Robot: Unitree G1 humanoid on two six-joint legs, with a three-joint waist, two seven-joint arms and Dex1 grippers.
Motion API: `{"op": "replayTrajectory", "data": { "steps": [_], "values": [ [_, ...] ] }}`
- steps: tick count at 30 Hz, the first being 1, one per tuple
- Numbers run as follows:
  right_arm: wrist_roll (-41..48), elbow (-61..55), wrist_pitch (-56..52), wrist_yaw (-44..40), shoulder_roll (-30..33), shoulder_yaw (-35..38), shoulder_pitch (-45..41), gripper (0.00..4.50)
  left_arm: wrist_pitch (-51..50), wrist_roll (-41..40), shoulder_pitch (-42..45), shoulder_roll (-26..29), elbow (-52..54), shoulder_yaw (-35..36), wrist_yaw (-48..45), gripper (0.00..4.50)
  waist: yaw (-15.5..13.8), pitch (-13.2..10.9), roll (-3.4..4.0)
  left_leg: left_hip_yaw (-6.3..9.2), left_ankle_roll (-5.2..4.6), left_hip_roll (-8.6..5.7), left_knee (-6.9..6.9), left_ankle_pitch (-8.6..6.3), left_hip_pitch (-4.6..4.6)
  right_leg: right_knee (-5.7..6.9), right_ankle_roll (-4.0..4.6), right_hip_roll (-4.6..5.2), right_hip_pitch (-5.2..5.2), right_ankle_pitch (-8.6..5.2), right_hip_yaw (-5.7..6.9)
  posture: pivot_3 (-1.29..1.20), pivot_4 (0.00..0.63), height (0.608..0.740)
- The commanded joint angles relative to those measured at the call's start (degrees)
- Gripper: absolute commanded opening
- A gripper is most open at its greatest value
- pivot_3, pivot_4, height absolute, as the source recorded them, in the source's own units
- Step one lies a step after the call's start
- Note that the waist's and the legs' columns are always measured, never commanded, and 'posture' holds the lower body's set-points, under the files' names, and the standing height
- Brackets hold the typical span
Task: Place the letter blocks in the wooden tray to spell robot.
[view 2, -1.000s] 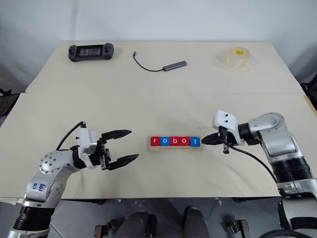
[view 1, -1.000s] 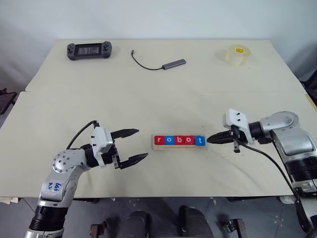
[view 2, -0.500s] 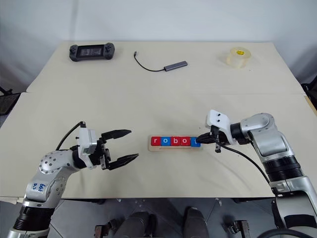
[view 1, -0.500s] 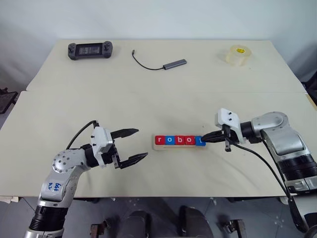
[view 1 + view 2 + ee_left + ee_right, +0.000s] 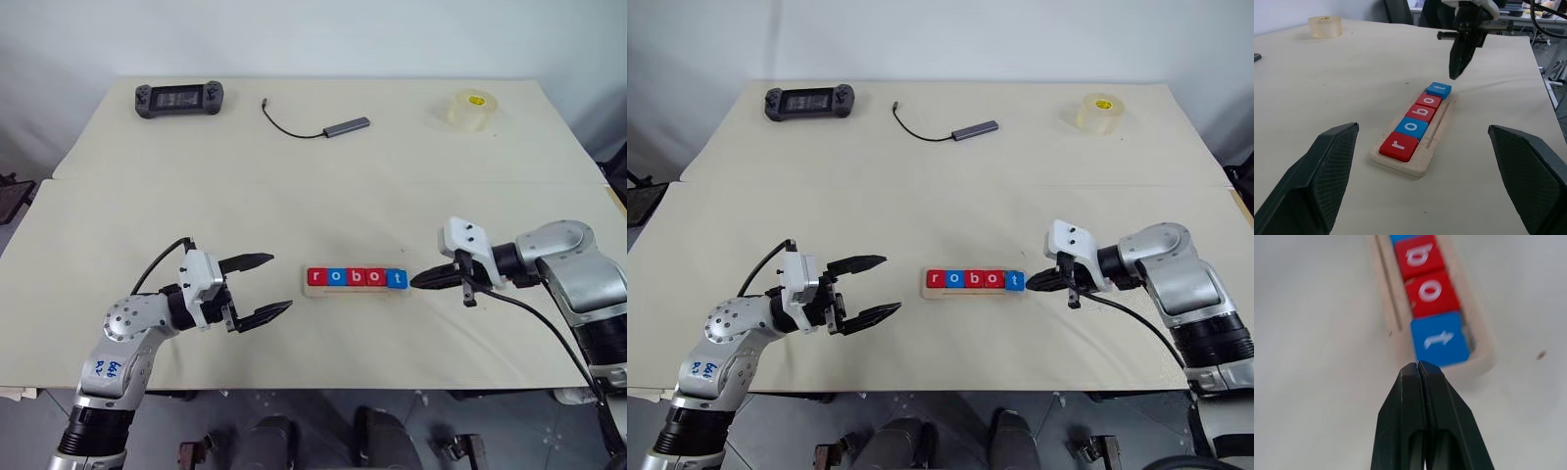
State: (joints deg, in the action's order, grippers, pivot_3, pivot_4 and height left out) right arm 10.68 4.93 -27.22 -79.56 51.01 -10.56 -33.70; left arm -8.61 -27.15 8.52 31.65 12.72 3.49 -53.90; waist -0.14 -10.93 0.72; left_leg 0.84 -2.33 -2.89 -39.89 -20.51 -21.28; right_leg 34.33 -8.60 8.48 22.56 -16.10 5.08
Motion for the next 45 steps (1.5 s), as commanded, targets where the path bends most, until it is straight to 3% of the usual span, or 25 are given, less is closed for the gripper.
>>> {"op": "replayTrajectory", "data": {
  "steps": [1, 23, 33, 40, 43, 45],
  "values": [
    [0.01, -0.42, 0.01, 1.16, -0.02, 0.74, -0.32, 0.04, 0.88, -0.39, 0.79, -0.24, 0.65, 0.33, -0.27, 4.5, 0.02, 0.0, 0.0, 0.0, 0.0, 0.0, 0.0, 0.0, 0.0, 0.0, 0.0, 0.0, 0.0, 0.0, 0.0, 0.0, 0.15, 0.74],
    [-1.54, 4.99, 5.02, 3.21, -3.35, -0.03, -1.97, 0.04, 0.39, -0.63, -0.36, 0.32, 1.88, 1.22, 0.24, 4.5, 0.05, 0.0, 0.0, 0.0, 0.0, 0.0, 0.0, 0.0, 0.0, 0.0, 0.0, -0.01, 0.0, 0.0, 0.02, 0.0, 0.15, 0.74],
    [-5.12, 7.1, 13.99, 4.56, -3.04, -1.38, -2.62, 0.04, 0.33, -0.6, 0.23, 0.09, 1.54, 0.81, 0.16, 4.5, 0.08, 0.0, 0.0, 0.0, 0.0, 0.0, 0.0, 0.0, 0.0, -0.01, 0.0, -0.01, 0.0, 0.0, 0.02, 0.0, 0.15, 0.74],
    [-1.9, 6.4, 13.34, 4.21, -3.37, 1.92, -1.92, 0.04, 0.27, -0.78, -0.19, 0.38, 1.52, 1.29, 0.07, 4.5, 0.12, 0.0, 0.0, 0.0, 0.0, 0.0, 0.0, 0.0, 0.0, -0.01, 0.0, -0.02, 0.0, 0.0, 0.02, 0.0, 0.15, 0.74],
    [3.28, 3.53, 12.05, 3.83, -3.0, 6.48, 0.93, 0.61, -0.48, -1.58, -1.04, 1.48, 1.33, 2.6, -0.47, 4.5, 0.01, 0.0, 0.0, 0.01, 0.0, 0.01, 0.01, 0.0, 0.0, -0.02, 0.0, -0.01, -0.01, 0.0, 0.03, 0.0, 0.15, 0.74],
    [5.49, 1.13, 12.61, 4.09, -2.6, 9.42, 3.82, 1.23, -0.93, -2.08, -1.71, 2.26, 1.03, 3.87, -0.42, 4.5, -0.07, 0.0, 0.0, 0.04, 0.0, 0.01, 0.01, 0.0, -0.01, -0.03, 0.0, -0.02, -0.02, 0.0, 0.05, 0.0, 0.15, 0.74]
  ]
}}
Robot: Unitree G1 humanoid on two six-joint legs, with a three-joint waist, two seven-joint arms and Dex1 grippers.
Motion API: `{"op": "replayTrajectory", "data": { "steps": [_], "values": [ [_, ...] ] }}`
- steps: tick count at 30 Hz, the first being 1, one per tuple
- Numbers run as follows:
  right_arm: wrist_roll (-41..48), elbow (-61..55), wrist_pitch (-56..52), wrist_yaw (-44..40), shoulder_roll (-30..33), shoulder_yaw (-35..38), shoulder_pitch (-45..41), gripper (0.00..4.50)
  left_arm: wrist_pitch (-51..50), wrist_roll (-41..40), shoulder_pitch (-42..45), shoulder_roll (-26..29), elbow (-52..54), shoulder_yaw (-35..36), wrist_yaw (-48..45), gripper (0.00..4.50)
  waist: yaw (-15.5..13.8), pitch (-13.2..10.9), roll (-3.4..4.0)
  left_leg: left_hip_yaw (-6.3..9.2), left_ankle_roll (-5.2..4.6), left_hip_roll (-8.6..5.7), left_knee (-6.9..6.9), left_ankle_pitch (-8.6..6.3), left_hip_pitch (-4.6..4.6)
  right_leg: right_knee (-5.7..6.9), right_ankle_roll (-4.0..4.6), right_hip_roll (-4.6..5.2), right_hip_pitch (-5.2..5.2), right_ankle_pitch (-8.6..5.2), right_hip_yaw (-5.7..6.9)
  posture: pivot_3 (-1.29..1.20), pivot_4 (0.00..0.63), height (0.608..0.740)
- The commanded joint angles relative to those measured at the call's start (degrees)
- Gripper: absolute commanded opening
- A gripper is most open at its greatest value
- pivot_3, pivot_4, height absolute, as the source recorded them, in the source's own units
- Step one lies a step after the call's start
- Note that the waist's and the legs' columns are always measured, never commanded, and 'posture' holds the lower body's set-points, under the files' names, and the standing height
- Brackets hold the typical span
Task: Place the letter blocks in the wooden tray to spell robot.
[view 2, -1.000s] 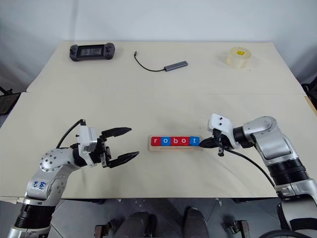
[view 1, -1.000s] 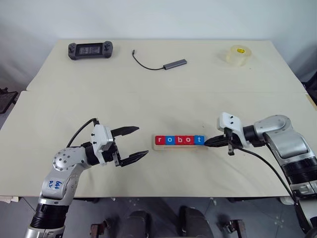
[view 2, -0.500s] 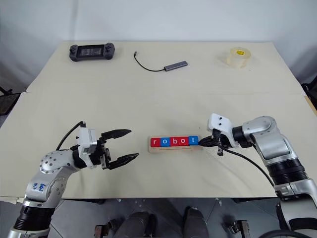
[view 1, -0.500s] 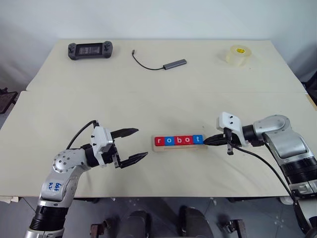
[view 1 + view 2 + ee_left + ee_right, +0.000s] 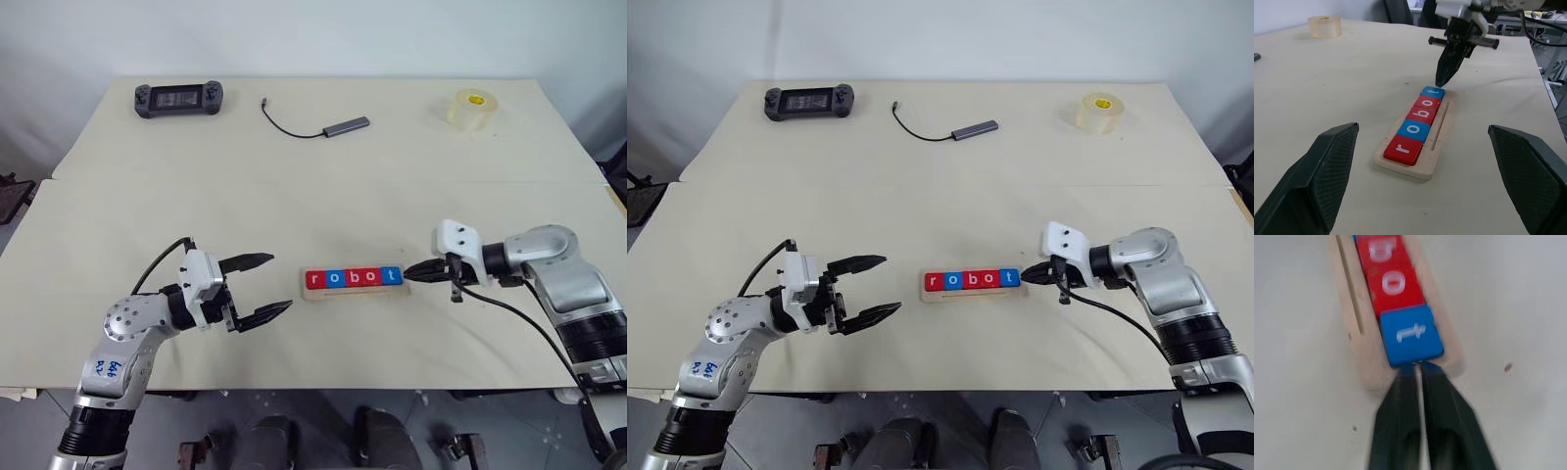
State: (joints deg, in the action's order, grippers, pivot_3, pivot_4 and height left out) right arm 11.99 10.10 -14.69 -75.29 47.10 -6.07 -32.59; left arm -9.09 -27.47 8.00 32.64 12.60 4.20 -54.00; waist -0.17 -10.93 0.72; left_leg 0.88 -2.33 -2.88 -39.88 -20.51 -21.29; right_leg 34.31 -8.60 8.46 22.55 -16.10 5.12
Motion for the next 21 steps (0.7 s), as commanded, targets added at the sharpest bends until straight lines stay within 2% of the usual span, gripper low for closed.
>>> {"op": "replayTrajectory", "data": {
  "steps": [1, 6, 10, 21],
  "values": [
    [5.52, -5.55, 1.49, -0.24, 1.24, 6.93, 4.82, 1.6, -0.59, -1.92, -1.65, 1.79, 0.88, 4.05, -0.29, 4.5, -0.02, 0.0, 0.0, 0.01, 0.0, 0.0, 0.0, 0.0, 0.0, -0.02, 0.0, 0.0, -0.01, 0.0, 0.02, 0.0, 0.15, 0.74],
    [16.95, -13.88, 7.21, -0.38, -3.82, 18.91, 19.12, 3.26, 2.4, -0.55, -5.97, 5.87, -2.09, 8.23, -3.69, 4.5, -0.51, 0.0, 0.0, 0.02, 0.0, 0.01, 0.15, 0.0, 0.01, -0.13, 0.0, -0.02, -0.04, 0.0, 0.05, 0.0, 0.15, 0.74],
    [19.36, -15.38, 4.76, 0.66, -3.36, 21.54, 24.83, 4.49, 3.22, 0.25, -6.81, 6.88, -4.37, 9.22, -3.97, 4.5, -0.83, 0.0, 0.01, -0.05, 0.0, 0.0, 0.12, 0.0, 0.1, -0.13, -0.01, 0.0, -0.11, 0.0, 0.0, 0.0, 0.15, 0.74],
    [20.69, -15.73, 6.84, 4.13, -4.64, 23.25, 27.29, 4.49, 5.93, 4.58, -3.47, 6.01, -7.7, 8.14, -0.61, 4.5, -1.17, 0.0, 0.02, -0.04, 0.02, 0.02, 0.12, -0.01, 0.12, -0.08, 0.0, 0.0, -0.08, 0.0, -0.02, 0.0, 0.15, 0.74]
  ]
}}
